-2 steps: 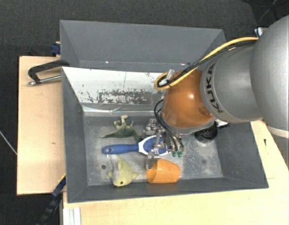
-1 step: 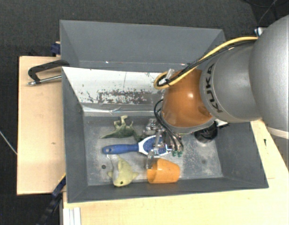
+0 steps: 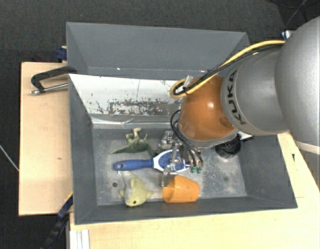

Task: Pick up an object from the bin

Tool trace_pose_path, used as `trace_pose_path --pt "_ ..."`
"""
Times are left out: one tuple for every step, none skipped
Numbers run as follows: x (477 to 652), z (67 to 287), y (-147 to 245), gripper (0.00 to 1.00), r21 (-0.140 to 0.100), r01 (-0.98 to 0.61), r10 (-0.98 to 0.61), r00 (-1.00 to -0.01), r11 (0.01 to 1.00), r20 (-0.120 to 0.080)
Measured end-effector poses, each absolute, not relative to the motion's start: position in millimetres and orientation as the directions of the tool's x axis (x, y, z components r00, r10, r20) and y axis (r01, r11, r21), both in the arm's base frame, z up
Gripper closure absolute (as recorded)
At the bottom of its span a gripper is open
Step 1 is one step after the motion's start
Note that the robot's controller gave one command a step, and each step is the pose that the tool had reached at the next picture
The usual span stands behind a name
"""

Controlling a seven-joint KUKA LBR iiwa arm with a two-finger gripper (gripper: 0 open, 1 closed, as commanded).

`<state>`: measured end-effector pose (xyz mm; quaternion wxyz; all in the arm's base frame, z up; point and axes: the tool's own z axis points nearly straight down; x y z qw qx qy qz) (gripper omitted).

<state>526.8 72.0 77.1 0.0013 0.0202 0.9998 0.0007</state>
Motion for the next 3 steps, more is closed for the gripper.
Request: trace_pose_path --pt "527.3 77.5 72.4 0.0 0.001 0.041 0.041 -0.999 0.999 -0.002" --pt "528.2 78.3 72.9 1.0 0.003 0.041 0.041 -0.999 0.999 -0.005" --pt "530.3 151.6 74.2 1.0 0.003 0.04 0.04 -0.999 0.999 -0.011"
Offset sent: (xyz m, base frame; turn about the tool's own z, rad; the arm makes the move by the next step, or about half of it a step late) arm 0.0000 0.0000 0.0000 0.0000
